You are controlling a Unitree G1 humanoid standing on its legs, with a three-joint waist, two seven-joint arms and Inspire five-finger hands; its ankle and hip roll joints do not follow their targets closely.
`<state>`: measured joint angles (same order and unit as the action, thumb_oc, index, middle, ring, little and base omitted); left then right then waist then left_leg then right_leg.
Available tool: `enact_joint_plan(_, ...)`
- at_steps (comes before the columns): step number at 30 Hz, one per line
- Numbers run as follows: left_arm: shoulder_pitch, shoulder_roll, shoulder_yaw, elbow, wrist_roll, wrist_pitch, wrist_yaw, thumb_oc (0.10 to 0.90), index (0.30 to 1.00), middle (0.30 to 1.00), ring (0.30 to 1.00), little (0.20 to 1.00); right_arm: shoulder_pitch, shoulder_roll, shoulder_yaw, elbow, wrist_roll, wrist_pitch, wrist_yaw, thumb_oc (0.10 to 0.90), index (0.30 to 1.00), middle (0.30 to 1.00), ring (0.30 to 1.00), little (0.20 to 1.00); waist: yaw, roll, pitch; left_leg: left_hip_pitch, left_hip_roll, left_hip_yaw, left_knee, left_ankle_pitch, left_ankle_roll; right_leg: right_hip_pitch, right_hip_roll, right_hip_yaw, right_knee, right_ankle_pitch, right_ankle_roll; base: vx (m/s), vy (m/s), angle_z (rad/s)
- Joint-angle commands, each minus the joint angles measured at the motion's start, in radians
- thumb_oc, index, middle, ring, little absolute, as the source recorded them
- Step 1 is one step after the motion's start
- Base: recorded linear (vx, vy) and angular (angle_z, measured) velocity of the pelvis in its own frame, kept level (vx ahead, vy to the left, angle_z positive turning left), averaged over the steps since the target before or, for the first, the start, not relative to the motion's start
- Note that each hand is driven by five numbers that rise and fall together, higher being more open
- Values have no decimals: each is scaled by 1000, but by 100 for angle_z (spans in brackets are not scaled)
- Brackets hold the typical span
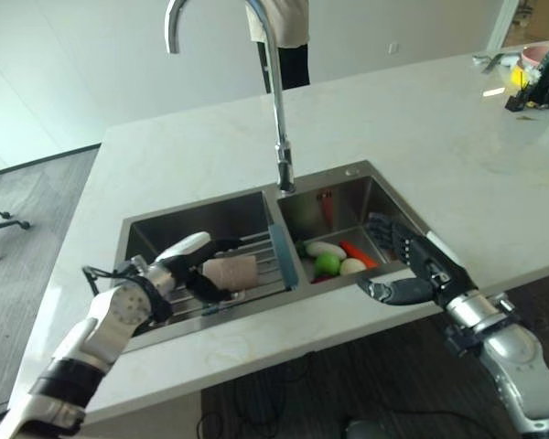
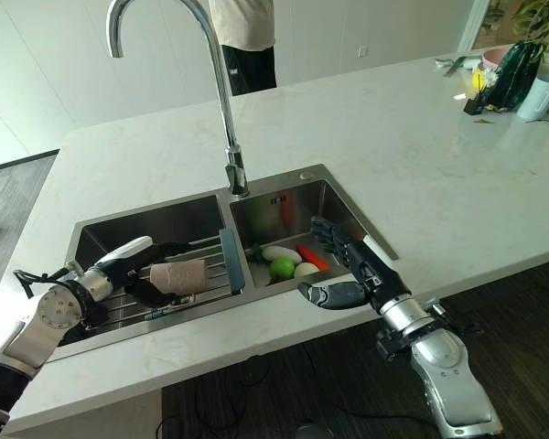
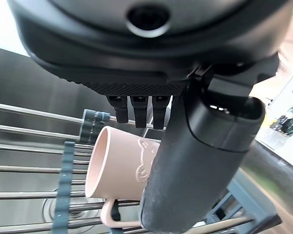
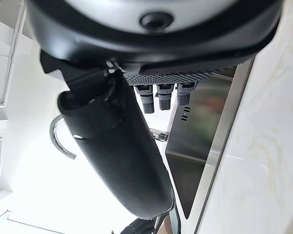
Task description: Place the dishes in the dishwasher.
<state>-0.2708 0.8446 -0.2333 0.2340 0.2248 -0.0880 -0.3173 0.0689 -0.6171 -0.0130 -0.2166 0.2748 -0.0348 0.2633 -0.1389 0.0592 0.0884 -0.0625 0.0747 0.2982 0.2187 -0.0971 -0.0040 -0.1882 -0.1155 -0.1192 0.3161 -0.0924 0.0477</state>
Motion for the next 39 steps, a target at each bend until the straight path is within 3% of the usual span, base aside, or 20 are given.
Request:
enact_joint_plan(1,-134,67,11,1,56,-10,73,800,900,900,900,900,-111,-39,-26,-68,-2,-83,-2,800,900,900,900,900,-8,12,-56,8,43,-47,81,-138,-35,62,-33,-18,-16,-66,111,0,0,0)
enact_joint_plan(14,-195,14,-54,141,79,70,80,800,900,900,900,900,-132,-43,-2,-51,-11,-79,20,800,900,900,900,900,-26,8,-59,10,49,-38,81,-137,-35,61,-22,-3,-16,-68,109,4,0,-3)
enact_joint_plan(22,-282,-22,-92,176,0,47,104,800,900,900,900,900,-143,-39,14,-39,-7,-84,27,800,900,900,900,900,-41,1,-61,15,54,-22,81,-139,-31,62,-18,4,-16,-69,108,-1,2,-6)
enact_joint_plan(28,-275,-56,-90,144,-46,68,96,800,900,900,900,900,-139,-22,19,-42,-20,-75,36,800,900,900,900,900,-43,3,-63,20,54,-19,81,-141,-31,66,-17,6,-16,-71,108,-12,-11,-4)
enact_joint_plan(34,-284,-71,-137,145,21,67,41,800,900,900,900,900,-144,-22,29,-52,-17,-64,37,800,900,900,900,900,-46,4,-63,18,54,-19,81,-142,-29,66,-17,5,-16,-70,109,0,0,0)
enact_joint_plan(35,-286,-77,-158,149,48,51,36,513,469,469,469,469,-146,-21,34,-52,-18,-66,36,800,900,900,900,900,-48,4,-62,18,53,-19,81,-143,-29,65,-17,6,-16,-69,109,0,0,0)
enact_joint_plan(36,-295,-78,-170,152,45,48,41,400,300,300,300,300,-146,-22,39,-49,-14,-69,37,800,900,900,900,900,-51,3,-64,19,54,-17,81,-144,-29,65,-17,7,-16,-69,110,0,0,0)
enact_joint_plan(39,-302,-87,-178,178,59,76,42,400,300,300,300,300,-142,-20,44,-42,-22,-65,49,800,900,900,900,900,-54,4,-65,18,55,-13,81,-142,-28,64,-16,11,-16,-68,110,0,0,0)
